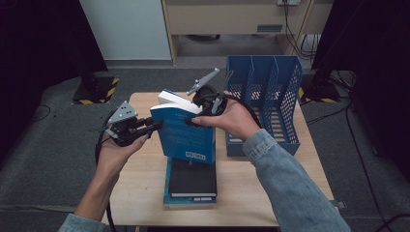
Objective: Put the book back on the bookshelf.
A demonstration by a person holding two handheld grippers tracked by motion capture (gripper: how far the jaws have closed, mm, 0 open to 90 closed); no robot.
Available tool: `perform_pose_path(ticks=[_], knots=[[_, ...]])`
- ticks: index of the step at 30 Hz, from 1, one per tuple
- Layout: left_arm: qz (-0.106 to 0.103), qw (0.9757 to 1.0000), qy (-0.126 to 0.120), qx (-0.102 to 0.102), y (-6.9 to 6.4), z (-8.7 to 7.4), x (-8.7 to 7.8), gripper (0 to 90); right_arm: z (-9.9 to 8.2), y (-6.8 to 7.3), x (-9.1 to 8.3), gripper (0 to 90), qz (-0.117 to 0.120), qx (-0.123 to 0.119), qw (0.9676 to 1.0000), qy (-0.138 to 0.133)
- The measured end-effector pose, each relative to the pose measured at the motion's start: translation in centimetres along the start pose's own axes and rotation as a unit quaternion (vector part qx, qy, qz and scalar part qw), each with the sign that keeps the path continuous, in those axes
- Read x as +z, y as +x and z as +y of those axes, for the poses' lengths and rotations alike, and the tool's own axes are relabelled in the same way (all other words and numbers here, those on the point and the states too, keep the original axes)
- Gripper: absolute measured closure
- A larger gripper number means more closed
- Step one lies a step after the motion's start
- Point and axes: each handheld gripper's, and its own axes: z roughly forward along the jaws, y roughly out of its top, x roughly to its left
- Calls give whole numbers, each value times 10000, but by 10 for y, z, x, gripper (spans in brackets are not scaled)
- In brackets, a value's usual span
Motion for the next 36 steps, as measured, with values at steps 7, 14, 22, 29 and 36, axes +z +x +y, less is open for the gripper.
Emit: perform_pose_path(ticks=[7,14,22,29,36], knots=[[-8,10000,42,-27,1,2,1,710,0,-2,1,559,13,34,10000,17],[79,9999,-98,-67,1,-3,2,654,-2,-4,1,581,75,88,9999,0],[589,9980,-29,-235,7,-37,2,449,-4,-7,-1,592,155,169,9997,-73],[1074,9925,396,-434,19,-98,14,420,-3,-15,0,600,147,590,9980,-149],[1471,9820,1000,-629,43,-137,19,392,-1,-28,-1,601,89,1402,9892,-413]])
